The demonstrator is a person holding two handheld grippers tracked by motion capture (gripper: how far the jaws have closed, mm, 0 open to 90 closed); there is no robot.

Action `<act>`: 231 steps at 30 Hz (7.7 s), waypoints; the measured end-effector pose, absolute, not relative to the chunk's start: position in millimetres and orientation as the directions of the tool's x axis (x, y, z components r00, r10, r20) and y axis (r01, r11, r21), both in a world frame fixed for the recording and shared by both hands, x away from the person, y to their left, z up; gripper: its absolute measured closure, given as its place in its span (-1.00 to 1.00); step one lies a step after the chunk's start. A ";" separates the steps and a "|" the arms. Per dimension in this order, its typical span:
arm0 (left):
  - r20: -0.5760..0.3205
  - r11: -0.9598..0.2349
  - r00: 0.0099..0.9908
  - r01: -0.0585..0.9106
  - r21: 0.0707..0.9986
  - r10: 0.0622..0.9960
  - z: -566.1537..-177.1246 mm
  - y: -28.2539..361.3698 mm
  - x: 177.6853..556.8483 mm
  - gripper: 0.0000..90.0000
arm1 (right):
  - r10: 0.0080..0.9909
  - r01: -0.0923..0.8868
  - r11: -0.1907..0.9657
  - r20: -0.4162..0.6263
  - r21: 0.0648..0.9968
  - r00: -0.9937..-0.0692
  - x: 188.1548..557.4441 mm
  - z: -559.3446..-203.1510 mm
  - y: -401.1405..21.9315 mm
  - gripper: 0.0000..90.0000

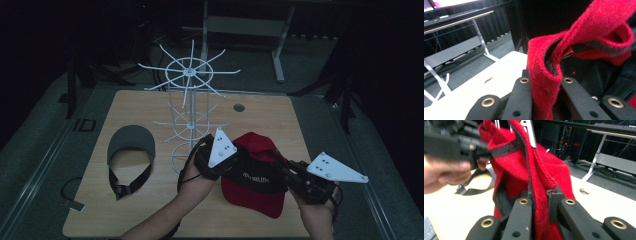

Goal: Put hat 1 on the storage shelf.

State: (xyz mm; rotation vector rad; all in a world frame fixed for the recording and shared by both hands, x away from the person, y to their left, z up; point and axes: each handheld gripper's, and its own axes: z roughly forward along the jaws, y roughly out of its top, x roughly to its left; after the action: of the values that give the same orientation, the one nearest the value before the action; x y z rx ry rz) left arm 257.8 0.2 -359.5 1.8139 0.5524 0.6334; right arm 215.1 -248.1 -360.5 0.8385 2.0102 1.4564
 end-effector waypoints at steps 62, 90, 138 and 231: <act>0.124 -0.237 0.924 -0.038 0.971 0.361 -348.3 16.3 258.1 0.94 | 0.529 0.032 0.343 -0.165 0.939 -0.832 203.7 -348.3 -255.5 0.86; 0.110 -0.227 0.902 -0.013 0.974 0.417 -359.1 21.7 256.4 0.08 | 0.637 0.039 0.251 -0.134 0.967 -0.759 202.2 -328.4 -275.0 0.97; 0.061 -0.227 0.726 0.134 0.965 0.685 -431.3 133.9 201.0 0.02 | 0.776 -0.025 0.118 -0.108 0.993 -0.622 252.4 -249.6 -263.8 0.97; -0.076 -0.125 0.604 0.285 0.950 0.794 -488.5 180.7 204.9 0.02 | 0.734 0.156 0.167 -0.017 0.974 -0.679 235.3 -341.5 -273.9 -0.09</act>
State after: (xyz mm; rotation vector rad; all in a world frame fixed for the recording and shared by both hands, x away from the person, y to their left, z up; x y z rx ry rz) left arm 204.9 180.7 -488.5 1.6919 0.8985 0.5567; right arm 235.3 -273.9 -341.5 0.8384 1.9555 1.5392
